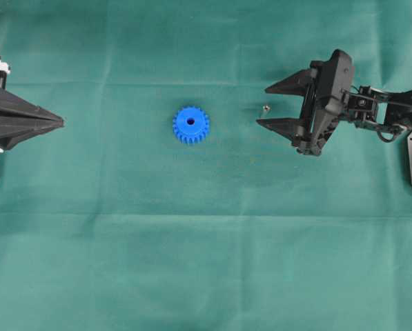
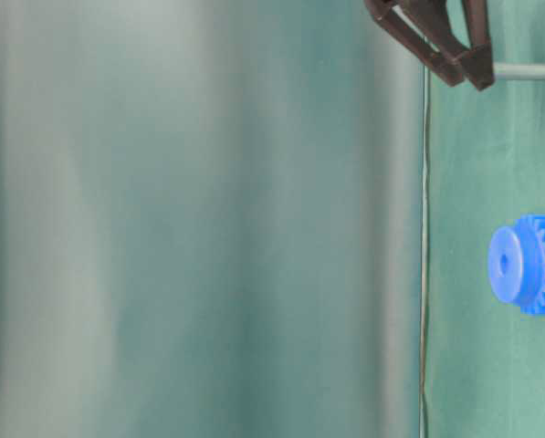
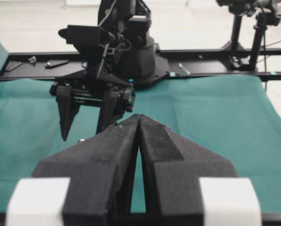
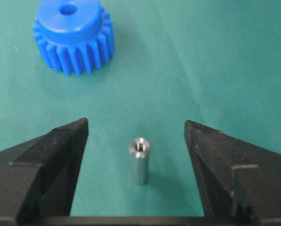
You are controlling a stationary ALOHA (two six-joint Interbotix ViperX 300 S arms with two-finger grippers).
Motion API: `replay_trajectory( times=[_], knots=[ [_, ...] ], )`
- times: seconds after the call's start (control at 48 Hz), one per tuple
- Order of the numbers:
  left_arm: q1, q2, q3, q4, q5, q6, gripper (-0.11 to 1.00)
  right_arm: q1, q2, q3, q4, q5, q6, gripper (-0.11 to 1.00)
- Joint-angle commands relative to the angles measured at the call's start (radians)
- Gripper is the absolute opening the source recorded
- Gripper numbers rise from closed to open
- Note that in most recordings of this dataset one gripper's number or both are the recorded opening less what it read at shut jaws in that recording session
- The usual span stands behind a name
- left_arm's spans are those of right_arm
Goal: Insert the shaft placed at a random location into the center hole of the small gear at another random location.
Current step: 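Move the open right gripper left toward the upright silver shaft, then lower the right gripper around the shaft and close on it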
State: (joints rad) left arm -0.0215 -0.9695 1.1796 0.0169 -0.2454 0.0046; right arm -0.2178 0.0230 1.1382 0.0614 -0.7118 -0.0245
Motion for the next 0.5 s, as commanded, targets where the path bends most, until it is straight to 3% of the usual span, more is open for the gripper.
replay_trajectory(
  times=[0.0, 0.479],
  knots=[
    [-0.003, 0.003, -0.026, 0.003, -0.003, -0.002, 0.0, -0.003, 0.003, -0.012, 0.005, -0.021, -0.015, 0.81],
    [-0.002, 0.005, -0.025, 0.003, 0.006, -0.002, 0.0, -0.003, 0.026, -0.006, 0.011, -0.034, -0.012, 0.71]
  ],
)
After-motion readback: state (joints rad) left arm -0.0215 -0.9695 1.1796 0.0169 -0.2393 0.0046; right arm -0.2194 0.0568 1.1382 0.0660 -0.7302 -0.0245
